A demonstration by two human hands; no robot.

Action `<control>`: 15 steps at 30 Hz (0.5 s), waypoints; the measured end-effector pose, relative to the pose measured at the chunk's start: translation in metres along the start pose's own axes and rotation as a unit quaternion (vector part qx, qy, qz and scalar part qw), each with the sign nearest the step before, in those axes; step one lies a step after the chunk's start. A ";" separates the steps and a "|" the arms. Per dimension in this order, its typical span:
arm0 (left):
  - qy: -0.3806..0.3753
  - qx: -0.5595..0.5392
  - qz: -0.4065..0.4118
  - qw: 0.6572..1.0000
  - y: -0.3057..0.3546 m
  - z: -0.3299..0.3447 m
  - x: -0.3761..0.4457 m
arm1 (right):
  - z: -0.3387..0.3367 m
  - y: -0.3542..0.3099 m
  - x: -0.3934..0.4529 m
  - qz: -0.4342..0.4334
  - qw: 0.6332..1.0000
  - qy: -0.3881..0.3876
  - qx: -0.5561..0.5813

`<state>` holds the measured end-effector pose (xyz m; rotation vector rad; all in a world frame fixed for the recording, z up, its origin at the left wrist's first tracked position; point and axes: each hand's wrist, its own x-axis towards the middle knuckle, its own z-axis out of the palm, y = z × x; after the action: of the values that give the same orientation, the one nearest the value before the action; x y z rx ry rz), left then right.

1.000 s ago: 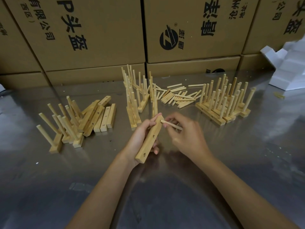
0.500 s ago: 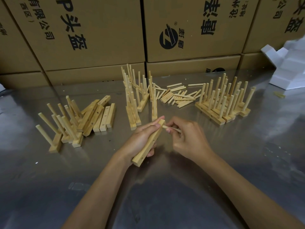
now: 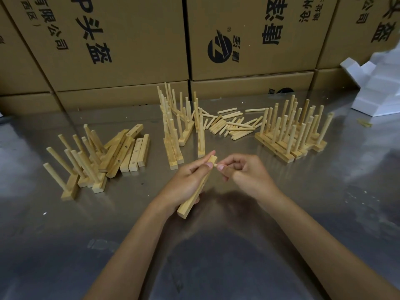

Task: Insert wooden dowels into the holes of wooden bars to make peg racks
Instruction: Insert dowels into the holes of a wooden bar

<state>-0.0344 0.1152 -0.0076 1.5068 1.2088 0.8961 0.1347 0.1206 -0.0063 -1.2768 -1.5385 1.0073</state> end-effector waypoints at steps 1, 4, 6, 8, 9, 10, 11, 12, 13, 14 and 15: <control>0.007 0.000 -0.004 1.000 0.001 0.001 0.000 | -0.001 -0.002 0.001 0.016 1.000 -0.008 0.004; 0.042 -0.024 -0.043 0.998 -0.002 0.002 0.002 | -0.006 -0.001 0.007 0.035 0.999 0.022 0.012; 0.072 -0.097 -0.093 0.988 -0.005 -0.002 0.005 | -0.013 0.002 0.020 0.031 0.994 0.105 0.027; 0.086 -0.179 -0.133 0.971 -0.002 -0.005 0.006 | -0.021 0.007 0.040 0.030 0.985 0.170 0.017; 0.093 -0.195 -0.144 0.966 -0.002 -0.007 0.006 | -0.023 0.011 0.053 0.030 0.983 0.179 -0.027; 0.095 -0.204 -0.151 0.963 -0.001 -0.007 0.005 | -0.025 0.015 0.066 0.028 0.980 0.176 -0.085; 0.092 -0.211 -0.152 0.961 0.000 -0.008 0.005 | -0.026 0.018 0.081 0.024 0.975 0.168 -0.145; 0.085 -0.218 -0.151 0.960 0.000 -0.009 0.005 | -0.028 0.021 0.095 0.019 0.966 0.160 -0.202; 0.078 -0.225 -0.147 0.960 -0.001 -0.010 0.005 | -0.029 0.024 0.110 0.011 0.955 0.153 -0.252; 0.071 -0.233 -0.143 0.959 -0.002 -0.012 0.005 | -0.031 0.027 0.124 0.006 0.945 0.144 -0.295; 0.065 -0.242 -0.140 0.958 -0.004 -0.014 0.005 | -0.032 0.030 0.136 0.007 0.933 0.134 -0.333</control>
<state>-0.0473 0.1240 -0.0082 0.8733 1.1549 1.0181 0.1614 0.2607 -0.0087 -1.7985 -1.7114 0.2802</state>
